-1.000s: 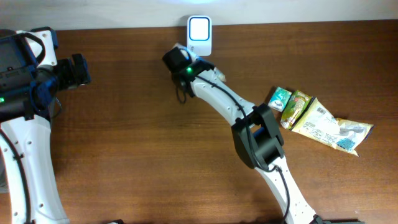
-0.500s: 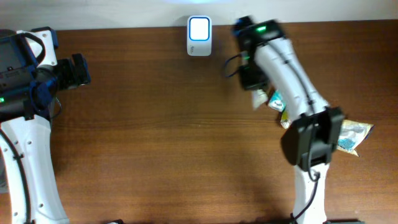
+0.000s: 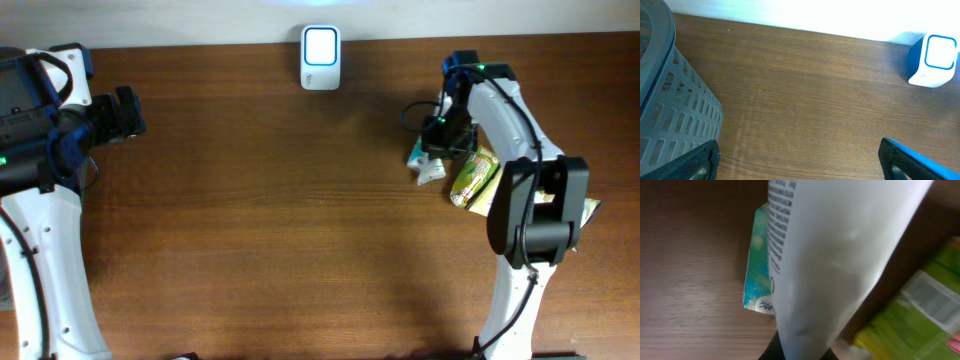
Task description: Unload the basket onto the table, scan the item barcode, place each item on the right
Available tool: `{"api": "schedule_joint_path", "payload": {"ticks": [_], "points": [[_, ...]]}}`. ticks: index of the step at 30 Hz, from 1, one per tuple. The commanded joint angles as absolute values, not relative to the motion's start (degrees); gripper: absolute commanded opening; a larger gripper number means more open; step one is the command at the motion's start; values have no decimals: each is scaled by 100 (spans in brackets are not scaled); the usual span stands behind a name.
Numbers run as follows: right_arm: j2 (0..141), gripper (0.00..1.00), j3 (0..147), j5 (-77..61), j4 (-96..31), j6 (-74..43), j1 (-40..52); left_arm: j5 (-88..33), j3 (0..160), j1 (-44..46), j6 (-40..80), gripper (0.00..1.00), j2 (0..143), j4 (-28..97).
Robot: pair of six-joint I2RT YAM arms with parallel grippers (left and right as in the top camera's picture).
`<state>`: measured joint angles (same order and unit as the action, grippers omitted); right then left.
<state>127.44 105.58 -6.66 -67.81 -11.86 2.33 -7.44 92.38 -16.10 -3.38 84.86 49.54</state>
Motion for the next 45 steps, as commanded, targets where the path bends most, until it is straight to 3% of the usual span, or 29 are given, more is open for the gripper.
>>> {"api": "schedule_joint_path", "payload": {"ticks": [1,10,16,28,31,33,34,35,36,37,45], "points": [[12709,4,10447,-790,-6709,-1138,362,-746,9262,-1632,-346,99,8458,4943],[12405,4,11515,-902,-7109,-829,757,-746,9262,-1632,-346,99,8458,4943],[12645,4,10560,-685,-6326,-2071,1151,-746,9262,-1632,-346,99,8458,4943],[12645,4,9922,1007,-7260,-2292,239,-746,9262,-1632,-346,99,8458,4943],[12645,4,9922,1039,-7371,-1514,34,-746,9262,-1632,-346,99,8458,4943],[12645,11,9924,1068,-7369,-1100,-45,-746,9262,-1632,-346,99,8458,4943],[12645,19,9929,1109,-7369,-1011,-75,-746,9262,-1632,-346,99,8458,4943],[12645,30,9933,1100,-7349,-923,-102,-746,9262,-1632,-344,99,8458,4943],[12634,51,9937,1081,-7325,-923,-119,-746,9262,-1632,-346,99,8458,4943],[12623,59,9963,1039,-7330,-923,-123,-746,9262,-1632,-346,99,8458,4943],[11229,68,11633,266,-7970,-729,82,-746,9262,-1632,-346,99,8458,4943]]}}
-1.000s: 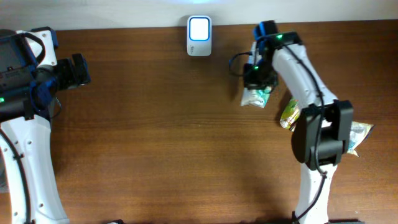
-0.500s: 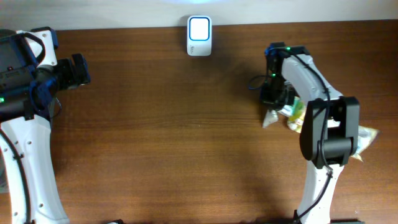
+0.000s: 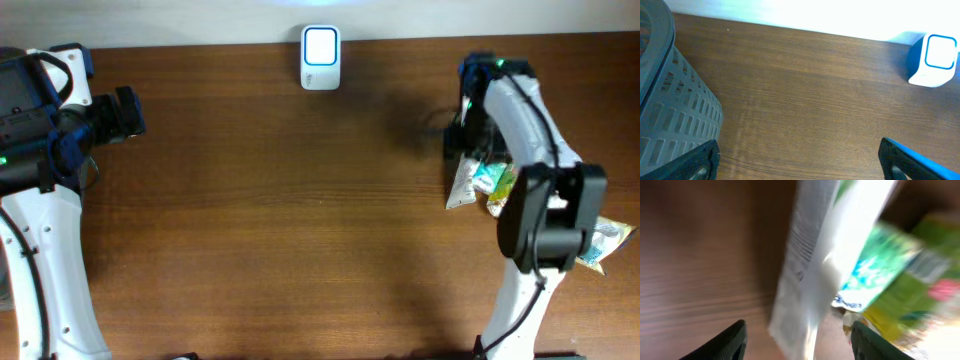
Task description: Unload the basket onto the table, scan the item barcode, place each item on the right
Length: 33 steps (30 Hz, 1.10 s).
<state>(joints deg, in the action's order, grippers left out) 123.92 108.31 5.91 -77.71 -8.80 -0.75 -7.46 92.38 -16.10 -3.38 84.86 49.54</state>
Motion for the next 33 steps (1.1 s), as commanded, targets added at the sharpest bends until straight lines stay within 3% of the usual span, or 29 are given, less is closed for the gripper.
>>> {"api": "schedule_joint_path", "payload": {"ticks": [1,2,5,13,27,29,33], "points": [[11032,69,11778,231,-8040,-727,108,-746,9262,-1632,-346,99,8458,4943],[10656,71,12018,209,-8162,-729,161,-746,9262,-1632,-346,99,8458,4943],[9507,99,12503,211,-8552,-731,224,-746,9262,-1632,-346,99,8458,4943],[7321,99,12527,213,-8665,-731,224,-746,9262,-1632,-346,99,8458,4943],[6302,99,12267,215,-8591,-729,217,-746,9262,-1632,-346,99,8458,4943],[6060,99,11793,215,-8068,-729,217,-746,9262,-1632,-346,99,8458,4943],[5078,99,9754,255,-5645,-729,217,-746,9262,-1632,-346,99,8458,4943]]}}
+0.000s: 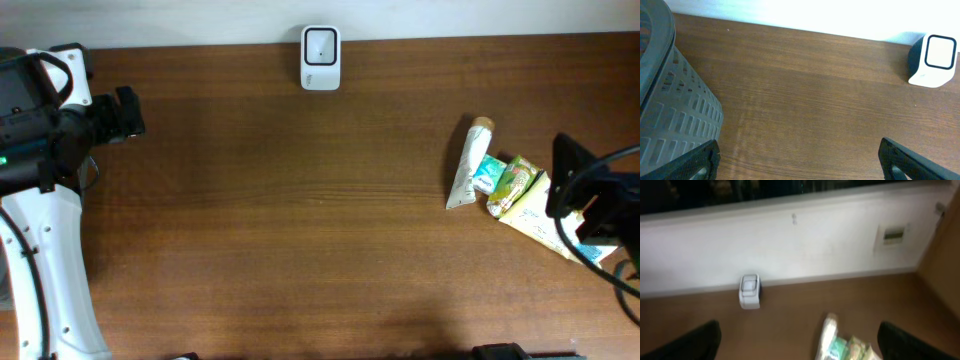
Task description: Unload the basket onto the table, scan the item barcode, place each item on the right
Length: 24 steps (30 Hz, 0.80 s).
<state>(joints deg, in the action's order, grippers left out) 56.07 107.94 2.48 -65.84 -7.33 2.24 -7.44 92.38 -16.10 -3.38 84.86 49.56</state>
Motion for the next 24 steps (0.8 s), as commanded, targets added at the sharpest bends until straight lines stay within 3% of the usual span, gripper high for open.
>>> {"api": "schedule_joint_path", "payload": {"ticks": [1,5,16,20,24], "points": [[4825,99,9227,255,-5059,-731,217,-746,9262,-1632,-346,99,8458,4943],[3815,99,7190,196,-3124,-738,49,-746,9262,-1632,-346,99,8458,4943],[578,99,2320,191,-355,-797,-320,-746,9262,-1632,-346,99,8458,4943],[36,99,1120,187,666,-797,-309,-746,9262,-1632,-346,99,8458,4943],[23,99,714,169,825,-794,-298,-746,9262,-1632,-346,99,8458,4943]]}}
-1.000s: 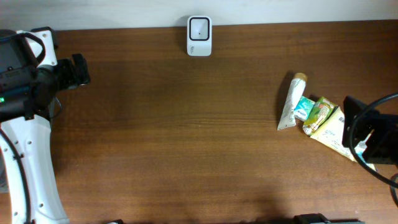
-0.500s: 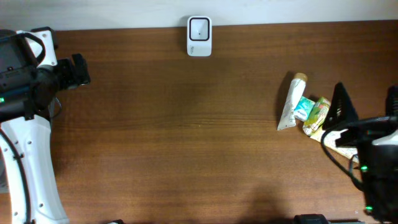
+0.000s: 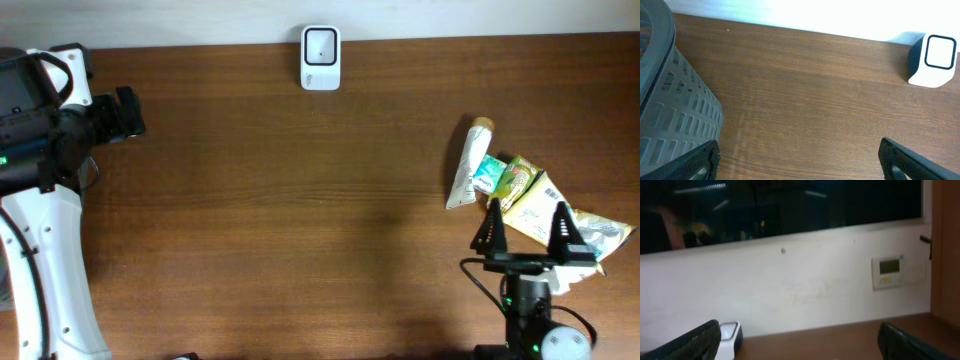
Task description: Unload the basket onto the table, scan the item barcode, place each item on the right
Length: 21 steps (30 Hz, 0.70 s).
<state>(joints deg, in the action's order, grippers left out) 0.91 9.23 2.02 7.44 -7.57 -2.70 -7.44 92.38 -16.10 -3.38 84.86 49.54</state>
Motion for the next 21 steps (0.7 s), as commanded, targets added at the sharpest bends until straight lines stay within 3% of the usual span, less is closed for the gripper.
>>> {"api": "schedule_joint_path", "payload": {"ticks": [1,8,16,21], "points": [[23,99,650,172,825,-794,-298,-746,9262,-1632,-346,99,8458,4943],[21,99,32,47,766,-794,-296,-746,9262,-1632,-346,99,8458,4943],[32,99,32,21,-467,-790,-298,-746,9262,-1632,-346,99,8458,4943],[36,99,32,43,-469,-792,-298,-746,9262,-1632,-346,99,8458,4943]]}}
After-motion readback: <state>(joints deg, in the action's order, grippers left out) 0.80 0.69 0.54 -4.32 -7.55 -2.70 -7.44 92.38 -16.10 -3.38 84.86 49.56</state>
